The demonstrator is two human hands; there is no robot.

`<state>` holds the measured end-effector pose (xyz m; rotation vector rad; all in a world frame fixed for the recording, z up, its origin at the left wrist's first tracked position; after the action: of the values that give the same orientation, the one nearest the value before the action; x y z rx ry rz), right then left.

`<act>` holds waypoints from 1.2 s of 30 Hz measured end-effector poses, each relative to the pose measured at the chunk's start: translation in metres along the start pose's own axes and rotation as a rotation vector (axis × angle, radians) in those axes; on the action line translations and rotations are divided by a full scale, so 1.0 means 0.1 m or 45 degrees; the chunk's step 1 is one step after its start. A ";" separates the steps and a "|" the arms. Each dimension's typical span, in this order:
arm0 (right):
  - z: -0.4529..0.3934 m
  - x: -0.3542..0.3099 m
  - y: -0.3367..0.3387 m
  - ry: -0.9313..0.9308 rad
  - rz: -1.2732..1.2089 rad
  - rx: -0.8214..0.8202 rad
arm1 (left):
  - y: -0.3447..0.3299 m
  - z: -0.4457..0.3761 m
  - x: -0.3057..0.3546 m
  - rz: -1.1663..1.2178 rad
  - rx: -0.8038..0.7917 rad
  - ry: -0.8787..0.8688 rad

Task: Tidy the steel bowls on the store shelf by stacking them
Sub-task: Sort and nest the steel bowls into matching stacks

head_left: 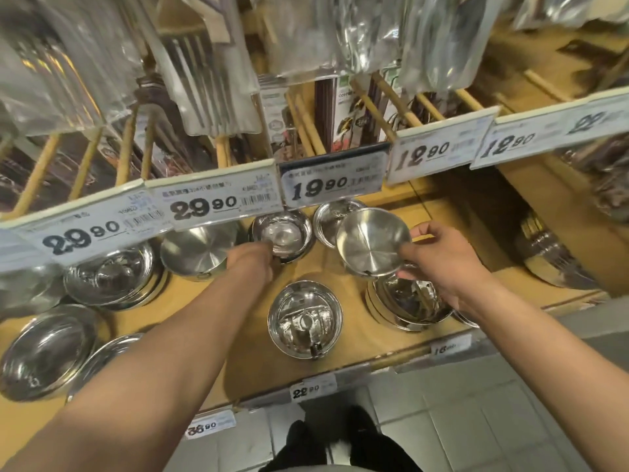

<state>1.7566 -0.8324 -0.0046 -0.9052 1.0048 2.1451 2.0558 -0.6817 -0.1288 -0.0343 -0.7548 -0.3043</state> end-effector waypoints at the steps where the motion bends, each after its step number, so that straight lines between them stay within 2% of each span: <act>1: 0.03 -0.02 0.02 0.007 -0.014 0.002 | -0.01 0.01 0.01 0.032 0.009 0.000; 3: 0.07 -0.05 0.04 0.019 -0.038 0.000 | -0.01 0.05 0.03 0.052 -0.004 -0.028; 7: 0.15 -0.05 0.11 0.021 -0.034 0.020 | -0.11 0.18 0.11 -0.092 -0.149 -0.115; 9: 0.17 -0.05 0.15 0.027 -0.005 0.022 | -0.10 0.33 0.14 -0.120 -0.147 -0.080; 13: 0.18 -0.07 0.28 0.030 -0.019 0.016 | -0.13 0.55 0.14 -0.259 -0.307 -0.030; 20: 0.18 -0.04 0.63 0.094 -0.003 0.016 | 0.01 0.78 0.03 -0.341 -0.447 0.011; 26: 0.13 0.06 0.73 0.137 -0.002 -0.036 | 0.20 0.88 -0.05 -0.345 -0.383 0.107; 36: 0.13 -0.08 0.51 0.212 0.068 -0.222 | 0.64 1.15 0.09 -0.149 -0.269 -0.004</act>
<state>1.7192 -0.8510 0.0283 -1.1687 0.9404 2.2587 2.0031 -0.6070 -0.0332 -0.1909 -0.7263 -0.4946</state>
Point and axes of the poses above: each hand's wrist, its own z-axis away from the middle knuckle, its own y-axis out of the back of the hand, x = y × z, the point moved 8 cm from there along -z, towards the middle knuckle, and after that the axes turned 13 degrees about z, right-handed, at the moved point
